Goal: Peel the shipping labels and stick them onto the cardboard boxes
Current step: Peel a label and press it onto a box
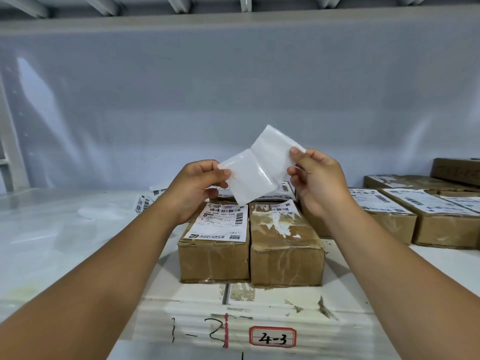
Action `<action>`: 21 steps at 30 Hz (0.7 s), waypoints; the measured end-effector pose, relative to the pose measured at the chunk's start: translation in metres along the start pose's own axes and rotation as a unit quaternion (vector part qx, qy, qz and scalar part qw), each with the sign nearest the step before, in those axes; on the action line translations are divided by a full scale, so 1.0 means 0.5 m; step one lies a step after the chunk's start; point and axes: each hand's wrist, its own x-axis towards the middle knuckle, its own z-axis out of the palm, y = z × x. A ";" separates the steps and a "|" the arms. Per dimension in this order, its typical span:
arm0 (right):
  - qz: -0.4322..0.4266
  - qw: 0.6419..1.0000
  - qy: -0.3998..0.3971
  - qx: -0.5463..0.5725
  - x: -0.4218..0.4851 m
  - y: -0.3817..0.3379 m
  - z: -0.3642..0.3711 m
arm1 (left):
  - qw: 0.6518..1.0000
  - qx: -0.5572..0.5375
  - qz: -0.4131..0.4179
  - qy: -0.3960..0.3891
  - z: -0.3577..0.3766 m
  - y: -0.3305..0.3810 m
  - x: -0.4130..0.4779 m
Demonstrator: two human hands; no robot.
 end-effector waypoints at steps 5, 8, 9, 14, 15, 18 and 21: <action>0.011 0.990 0.005 0.143 0.003 -0.006 -0.007 | 0.994 -0.067 -0.007 0.081 -0.004 0.002 0.006; 0.006 0.984 0.008 0.180 0.008 -0.005 -0.012 | 0.982 -0.126 -0.013 0.143 -0.008 0.000 0.009; 0.006 0.982 0.011 0.187 0.009 -0.005 -0.013 | 0.976 -0.153 -0.009 0.158 -0.010 0.000 0.010; 0.004 0.976 0.023 0.219 0.010 -0.012 -0.016 | 0.958 -0.170 0.022 0.230 -0.020 -0.006 0.015; 0.006 0.974 0.024 0.227 0.010 -0.013 -0.017 | 0.957 -0.142 0.032 0.250 -0.022 -0.008 0.016; 0.010 0.970 0.010 0.242 0.009 -0.015 -0.017 | 0.944 -0.054 0.069 0.319 -0.031 -0.016 0.018; -0.016 0.980 -0.032 0.196 0.002 -0.016 -0.011 | 0.934 0.051 0.118 0.334 -0.035 -0.018 0.012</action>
